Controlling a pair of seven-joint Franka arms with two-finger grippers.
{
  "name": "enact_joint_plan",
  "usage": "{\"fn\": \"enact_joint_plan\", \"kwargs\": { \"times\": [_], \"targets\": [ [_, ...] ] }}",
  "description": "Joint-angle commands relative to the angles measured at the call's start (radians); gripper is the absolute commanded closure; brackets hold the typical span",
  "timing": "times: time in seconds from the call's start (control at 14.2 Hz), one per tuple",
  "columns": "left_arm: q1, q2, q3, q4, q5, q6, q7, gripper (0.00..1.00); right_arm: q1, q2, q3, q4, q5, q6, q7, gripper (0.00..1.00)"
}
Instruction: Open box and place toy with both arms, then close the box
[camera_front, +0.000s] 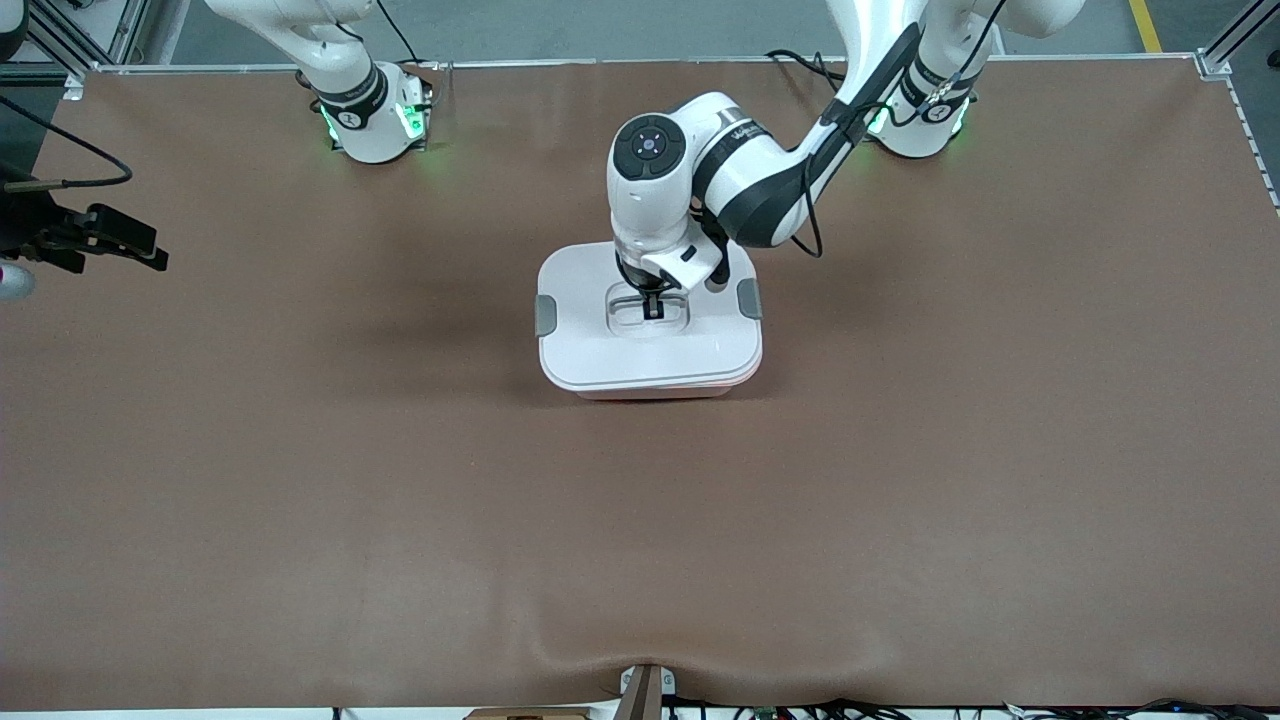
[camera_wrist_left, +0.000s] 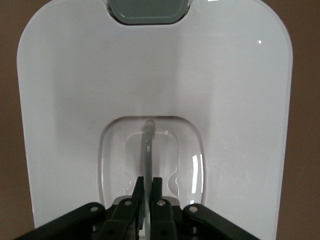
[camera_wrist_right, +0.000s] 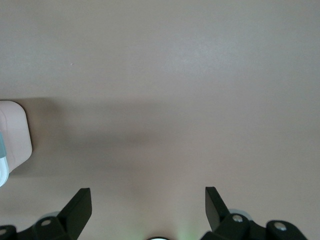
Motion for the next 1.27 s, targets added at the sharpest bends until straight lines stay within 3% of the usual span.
{"fn": "enact_joint_plan", "kwargs": {
  "times": [0.0, 1.2],
  "targets": [
    [-0.007, 0.002, 0.003, -0.013, 0.023, 0.017, 0.016, 1.00, -0.021, 0.002, 0.018, 0.006, -0.009, -0.004, 0.007, 0.00],
    [-0.006, 0.016, 0.000, -0.019, 0.037, 0.004, 0.079, 1.00, -0.020, 0.006, 0.018, 0.008, -0.009, -0.003, 0.007, 0.00]
  ]
}}
